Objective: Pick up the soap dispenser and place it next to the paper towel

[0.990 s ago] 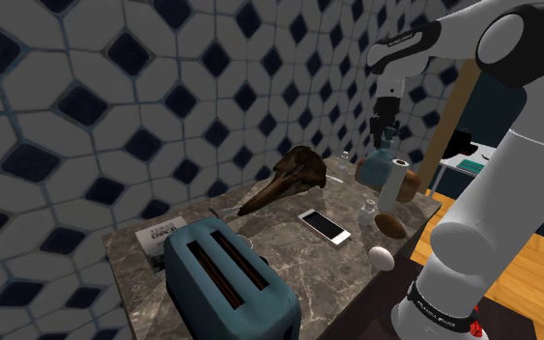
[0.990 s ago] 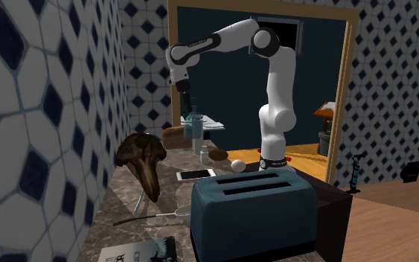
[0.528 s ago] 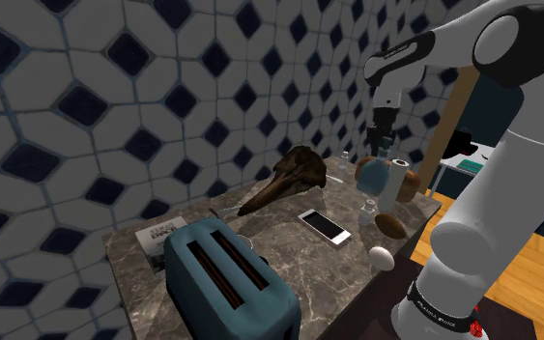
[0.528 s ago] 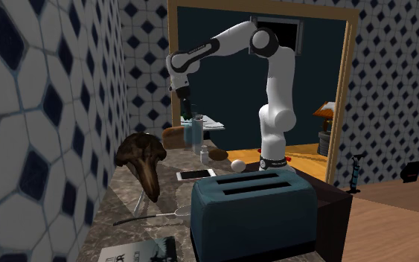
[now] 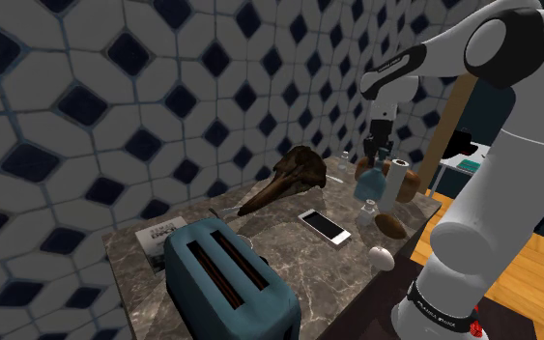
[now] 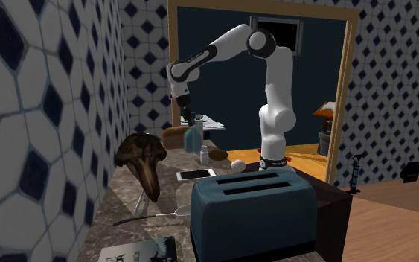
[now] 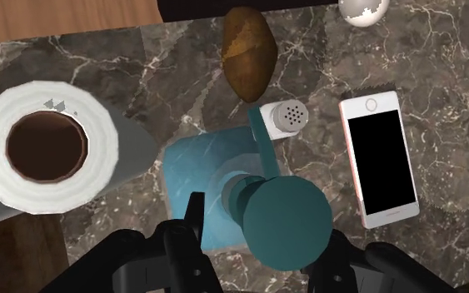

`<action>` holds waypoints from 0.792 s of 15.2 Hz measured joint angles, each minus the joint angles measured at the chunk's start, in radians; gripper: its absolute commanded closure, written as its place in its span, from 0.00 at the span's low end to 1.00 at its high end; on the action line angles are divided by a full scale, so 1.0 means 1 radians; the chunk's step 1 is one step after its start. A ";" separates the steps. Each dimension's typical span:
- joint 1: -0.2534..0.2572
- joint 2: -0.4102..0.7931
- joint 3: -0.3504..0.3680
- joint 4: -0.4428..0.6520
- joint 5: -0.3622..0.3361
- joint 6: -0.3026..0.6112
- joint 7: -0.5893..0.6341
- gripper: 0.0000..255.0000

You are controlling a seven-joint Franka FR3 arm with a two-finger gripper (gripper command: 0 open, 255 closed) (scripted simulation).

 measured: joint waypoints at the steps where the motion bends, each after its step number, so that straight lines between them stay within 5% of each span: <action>1: 0.001 0.003 0.001 -0.009 0.002 0.011 0.001 1.00; 11: -0.002 0.030 -0.002 -0.044 0.013 0.070 -0.011 1.00; 12: -0.002 0.030 -0.002 -0.043 0.013 0.070 -0.011 0.00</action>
